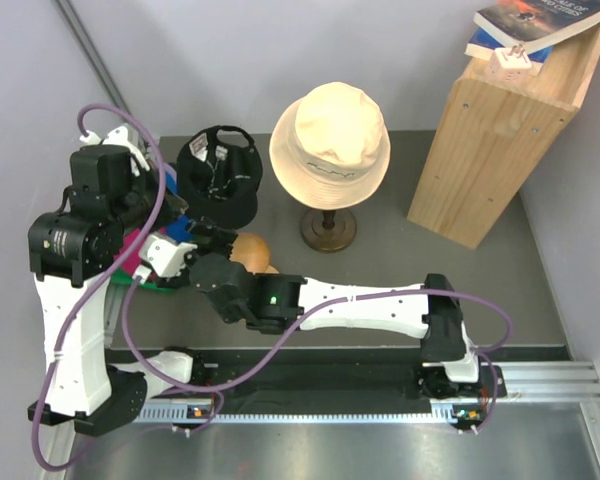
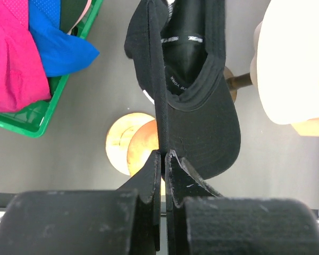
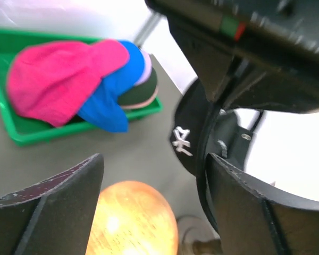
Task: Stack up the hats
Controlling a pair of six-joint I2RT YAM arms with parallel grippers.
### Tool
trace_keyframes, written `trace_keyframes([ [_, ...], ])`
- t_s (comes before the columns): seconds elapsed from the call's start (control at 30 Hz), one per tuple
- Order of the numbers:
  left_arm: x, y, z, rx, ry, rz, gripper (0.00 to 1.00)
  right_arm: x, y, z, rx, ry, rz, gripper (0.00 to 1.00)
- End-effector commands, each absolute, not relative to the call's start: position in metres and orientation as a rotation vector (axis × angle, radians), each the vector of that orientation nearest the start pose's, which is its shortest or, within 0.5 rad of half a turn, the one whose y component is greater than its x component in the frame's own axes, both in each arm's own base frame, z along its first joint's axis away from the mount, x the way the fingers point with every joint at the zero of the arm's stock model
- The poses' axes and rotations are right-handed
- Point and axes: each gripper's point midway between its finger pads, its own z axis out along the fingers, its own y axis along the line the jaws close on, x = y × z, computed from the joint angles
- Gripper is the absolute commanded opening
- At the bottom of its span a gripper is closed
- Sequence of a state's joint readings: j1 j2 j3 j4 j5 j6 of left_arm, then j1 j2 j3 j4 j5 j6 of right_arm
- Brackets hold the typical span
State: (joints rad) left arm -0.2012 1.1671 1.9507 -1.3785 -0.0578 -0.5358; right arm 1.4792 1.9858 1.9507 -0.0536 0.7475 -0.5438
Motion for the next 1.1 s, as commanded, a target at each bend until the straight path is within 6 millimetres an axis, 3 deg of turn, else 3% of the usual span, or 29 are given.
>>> trace_keyframes([
  [0.0,0.216,-0.059,0.407,-0.351,2.153,-0.367,0.00,0.193,0.522,0.381,-0.912,1.308,0.033,0.75],
  [0.07,0.218,-0.060,0.408,-0.334,2.152,-0.367,0.00,0.198,0.514,0.381,-0.888,1.328,0.035,0.71],
  [0.13,0.220,-0.060,0.407,-0.324,2.156,-0.363,0.00,0.203,0.507,0.379,-0.883,1.349,0.032,0.59],
  [0.2,0.221,-0.060,0.406,-0.313,2.158,-0.362,0.00,0.203,0.504,0.379,-0.871,1.363,0.053,0.38],
  [0.27,0.221,-0.062,0.408,-0.309,2.153,-0.377,0.00,0.201,0.507,0.377,-0.884,1.371,0.093,0.30],
  [0.3,0.221,-0.064,0.408,-0.307,2.151,-0.385,0.00,0.201,0.507,0.377,-0.883,1.376,0.102,0.17],
  [0.37,0.221,-0.063,0.411,-0.301,2.137,-0.383,0.00,0.201,0.506,0.374,-0.870,1.395,0.124,0.00],
  [0.43,0.220,-0.060,0.414,-0.294,2.118,-0.366,0.04,0.200,0.502,0.377,-0.839,1.416,0.163,0.00],
  [0.5,0.219,-0.057,0.422,-0.291,2.085,-0.362,0.28,0.196,0.495,0.387,-0.800,1.425,0.217,0.00],
  [0.53,0.219,-0.056,0.425,-0.286,2.068,-0.354,0.53,0.194,0.493,0.392,-0.756,1.441,0.270,0.00],
  [0.63,0.218,-0.048,0.437,-0.289,2.015,-0.322,0.83,0.192,0.479,0.416,-0.626,1.467,0.405,0.00],
  [0.8,0.216,-0.026,0.470,-0.337,1.873,-0.236,0.99,0.190,0.454,0.456,-0.351,1.494,0.651,0.00],
  [0.9,0.212,-0.017,0.486,-0.354,1.805,-0.205,0.99,0.183,0.447,0.468,-0.230,1.505,0.800,0.00],
  [1.03,0.210,-0.015,0.490,-0.357,1.788,-0.197,0.99,0.171,0.444,0.466,-0.090,1.549,1.003,0.00],
  [1.07,0.210,-0.014,0.490,-0.356,1.789,-0.195,0.99,0.168,0.446,0.448,-0.105,1.581,1.017,0.00],
])
